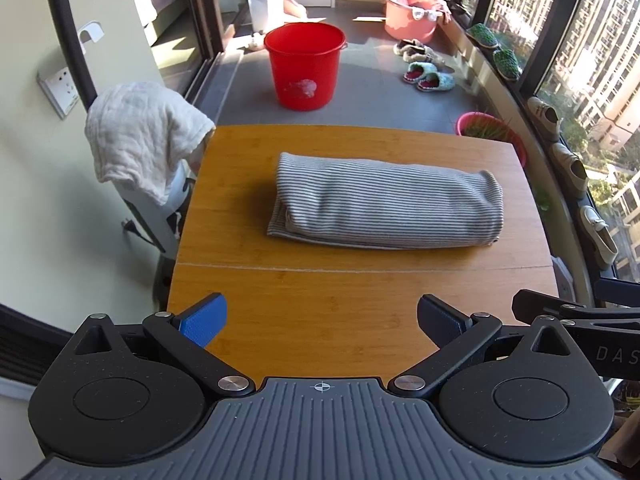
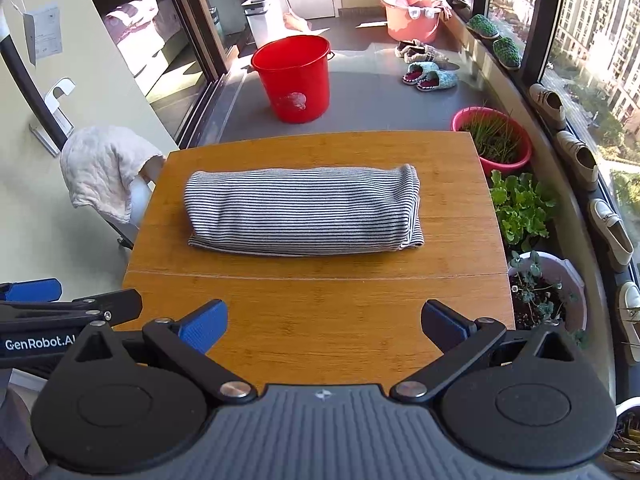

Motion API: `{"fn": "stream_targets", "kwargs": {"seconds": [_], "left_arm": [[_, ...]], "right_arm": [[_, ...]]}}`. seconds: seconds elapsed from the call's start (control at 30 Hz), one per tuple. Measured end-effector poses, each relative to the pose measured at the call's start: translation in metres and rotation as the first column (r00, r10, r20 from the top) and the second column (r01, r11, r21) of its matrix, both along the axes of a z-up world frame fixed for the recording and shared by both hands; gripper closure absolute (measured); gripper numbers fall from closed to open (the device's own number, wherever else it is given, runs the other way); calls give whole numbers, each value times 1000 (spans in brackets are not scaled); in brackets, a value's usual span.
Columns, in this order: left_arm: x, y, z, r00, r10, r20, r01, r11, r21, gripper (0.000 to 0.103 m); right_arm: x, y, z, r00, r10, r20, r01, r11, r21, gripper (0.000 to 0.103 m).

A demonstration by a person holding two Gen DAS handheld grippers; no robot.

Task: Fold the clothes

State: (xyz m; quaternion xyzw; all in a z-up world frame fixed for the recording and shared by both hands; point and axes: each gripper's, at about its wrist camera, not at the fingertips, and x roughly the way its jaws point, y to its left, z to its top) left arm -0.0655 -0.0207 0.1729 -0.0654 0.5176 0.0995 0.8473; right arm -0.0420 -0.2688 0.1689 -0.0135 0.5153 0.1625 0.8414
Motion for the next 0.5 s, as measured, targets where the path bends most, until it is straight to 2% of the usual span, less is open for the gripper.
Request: {"fn": "stream_targets", "kwargs": {"seconds": [0.5], "left_arm": [[3, -3, -1, 1000, -17, -12, 17, 1000, 13, 0]], "right_arm": [[4, -3, -4, 1000, -4, -14, 4, 1000, -5, 0]]}}
